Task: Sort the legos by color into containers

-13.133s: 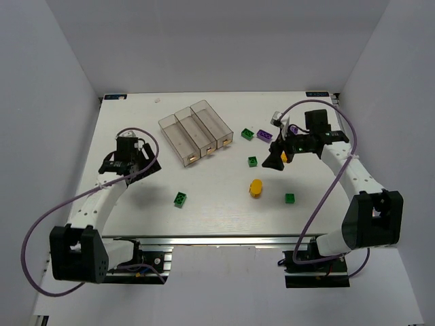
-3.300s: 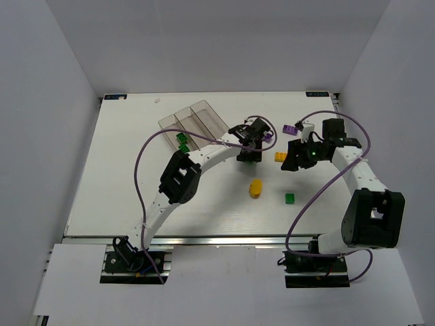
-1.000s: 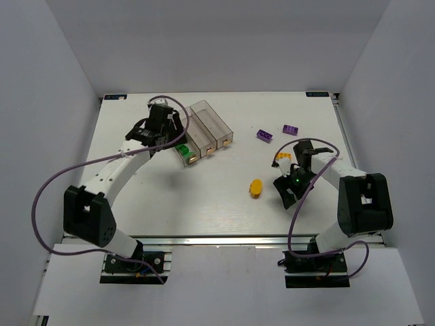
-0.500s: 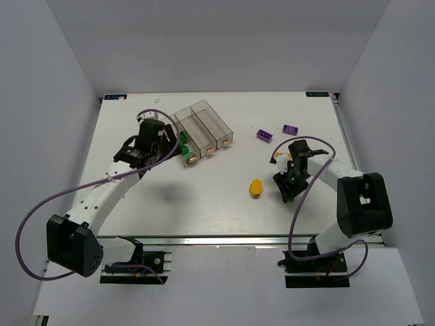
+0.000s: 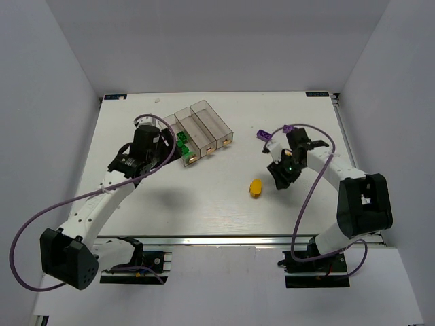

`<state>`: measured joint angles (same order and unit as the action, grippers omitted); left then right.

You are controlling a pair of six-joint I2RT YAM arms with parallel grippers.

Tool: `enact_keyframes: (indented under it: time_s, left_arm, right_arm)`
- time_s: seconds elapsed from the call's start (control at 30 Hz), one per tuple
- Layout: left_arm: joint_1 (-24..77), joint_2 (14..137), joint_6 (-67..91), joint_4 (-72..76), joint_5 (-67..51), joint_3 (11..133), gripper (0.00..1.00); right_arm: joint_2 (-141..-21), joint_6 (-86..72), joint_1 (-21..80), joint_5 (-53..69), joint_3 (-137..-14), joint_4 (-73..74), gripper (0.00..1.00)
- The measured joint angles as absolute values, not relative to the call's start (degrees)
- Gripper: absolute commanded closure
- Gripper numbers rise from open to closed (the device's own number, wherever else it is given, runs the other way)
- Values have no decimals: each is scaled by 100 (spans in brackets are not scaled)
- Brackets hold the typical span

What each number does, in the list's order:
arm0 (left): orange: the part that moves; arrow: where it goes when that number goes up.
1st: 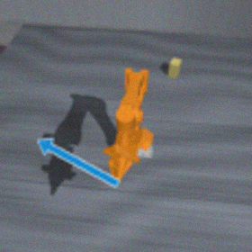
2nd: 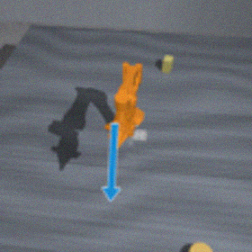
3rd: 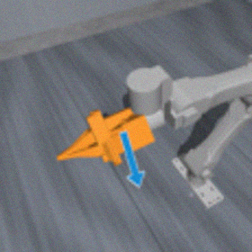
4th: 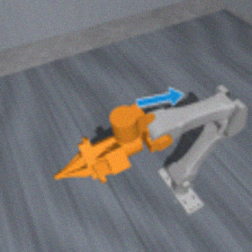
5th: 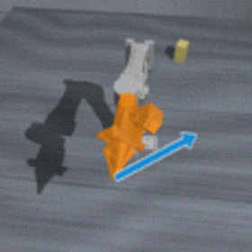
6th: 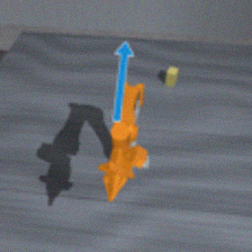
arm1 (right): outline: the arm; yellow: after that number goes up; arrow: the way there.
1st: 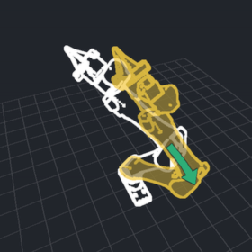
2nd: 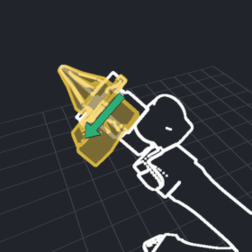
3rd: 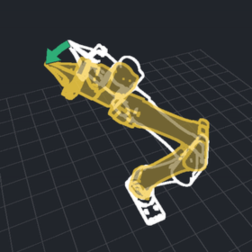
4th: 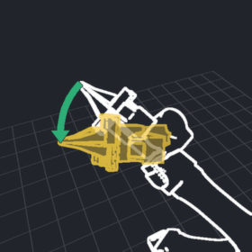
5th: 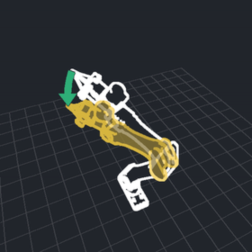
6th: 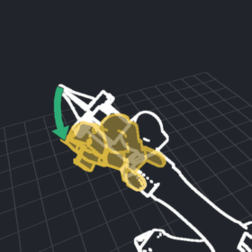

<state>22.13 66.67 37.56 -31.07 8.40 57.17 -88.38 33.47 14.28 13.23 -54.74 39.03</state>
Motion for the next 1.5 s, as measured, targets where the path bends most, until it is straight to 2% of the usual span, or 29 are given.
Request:
enact_keyframes:
  time_s: [0.23,0.53,0.77,0.93,1.0,1.1,1.13,1.17,1.3,1.4,1.43,1.47,1.5]
  left_arm:
    - [2213,6160,3841,-2877,482,5306,21]
    - [2215,5389,4125,-2915,423,5122,21]
    - [2213,4987,4375,-3063,429,5048,21]
    - [2213,4814,4508,-3262,427,4993,21]
    - [2213,4764,4550,-3315,427,4984,21]
    - [2215,4729,4595,-3378,401,4984,21]
    - [2213,4729,4602,-3402,395,4984,21]
    - [2215,4733,4611,-3430,375,4984,21]
    - [2213,4781,4626,-3411,217,4980,28]
    - [2228,4945,4619,-3205,-115,4934,40]
    - [2239,5059,4602,-3094,-261,4917,49]
    - [2248,5188,4611,-3002,-399,4910,53]
    - [2255,5347,4593,-2893,-563,4904,56]
  right_arm:
    - [-9529,3533,1881,2198,-7861,3739,83]
    - [-11880,2849,3009,3120,-10927,3505,82]
    - [-12689,2121,3804,3310,-11603,2714,78]
    - [-13047,1758,4169,3006,-11692,2080,74]
    - [-13196,1671,4228,2779,-11734,1896,67]
    - [-13408,1643,4289,2405,-11789,1649,46]
    - [-13452,1643,4309,2309,-11795,1597,33]
    - [-13487,1614,4320,2226,-11797,1566,30]
    - [-13528,1610,4331,2108,-11797,1500,22]
    - [-13526,1538,4322,2112,-11808,1481,21]
    - [-13520,1492,4303,2117,-11810,1487,24]
    - [-13504,1435,4287,2130,-11810,1498,26]
    - [-13472,1358,4263,2158,-11813,1531,37]
